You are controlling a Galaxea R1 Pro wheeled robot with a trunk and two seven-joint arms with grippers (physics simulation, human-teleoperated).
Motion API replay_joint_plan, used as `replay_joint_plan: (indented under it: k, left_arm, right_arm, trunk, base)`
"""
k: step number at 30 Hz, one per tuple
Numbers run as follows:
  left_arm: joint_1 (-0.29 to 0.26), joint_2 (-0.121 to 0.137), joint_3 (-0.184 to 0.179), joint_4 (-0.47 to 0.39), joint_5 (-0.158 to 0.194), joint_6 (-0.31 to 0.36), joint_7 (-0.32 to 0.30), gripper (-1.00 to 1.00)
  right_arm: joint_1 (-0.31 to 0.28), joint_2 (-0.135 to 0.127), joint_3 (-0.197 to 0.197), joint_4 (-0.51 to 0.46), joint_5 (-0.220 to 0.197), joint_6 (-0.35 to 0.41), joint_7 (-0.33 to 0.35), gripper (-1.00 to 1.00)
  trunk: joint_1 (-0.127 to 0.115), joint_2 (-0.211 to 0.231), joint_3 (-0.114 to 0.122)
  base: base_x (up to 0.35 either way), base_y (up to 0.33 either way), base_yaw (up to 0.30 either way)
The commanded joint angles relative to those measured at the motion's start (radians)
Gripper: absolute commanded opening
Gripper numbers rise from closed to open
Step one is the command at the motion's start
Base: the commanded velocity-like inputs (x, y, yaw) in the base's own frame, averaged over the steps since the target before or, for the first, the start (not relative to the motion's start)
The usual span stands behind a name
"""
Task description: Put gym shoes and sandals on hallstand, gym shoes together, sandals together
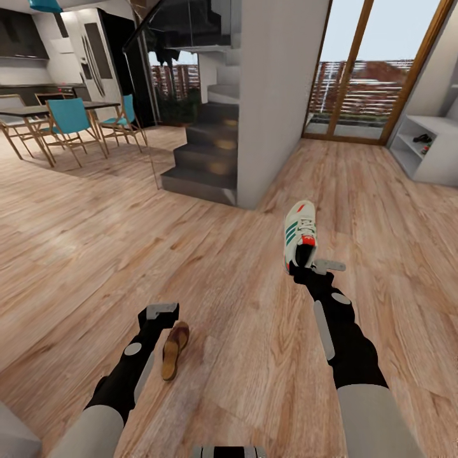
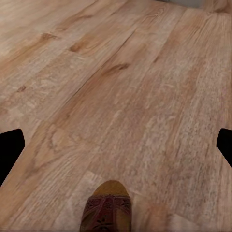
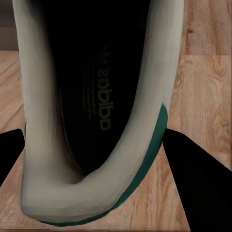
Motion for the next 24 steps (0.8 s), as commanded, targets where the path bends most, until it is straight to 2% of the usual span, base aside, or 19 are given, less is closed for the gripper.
replay_joint_plan:
  k: [1,10,24]
  left_arm:
    - [-0.001,-0.001,0.006,0.0,-0.011,-0.004,-0.003,1.0]
    - [-0.001,-0.001,0.006,0.0,-0.011,-0.004,-0.003,1.0]
    - [-0.001,-0.001,0.006,0.0,-0.011,-0.004,-0.003,1.0]
  right_arm:
    - [-0.001,0.001,-0.001,-0.001,-0.001,0.005,-0.003,-1.0]
    - [-0.001,0.001,-0.001,-0.002,-0.001,0.005,-0.003,-1.0]
    - [-0.001,0.001,-0.001,-0.003,-0.001,0.005,-0.003,-1.0]
  trunk:
    - [0.0,-0.001,-0.006]
    - [0.004,-0.003,-0.045]
    - [0.01,-0.006,-0.121]
  base:
    - [0.0,0.0,-0.04]
    - [0.0,0.0,-0.008]
    - [0.0,0.0,0.0]
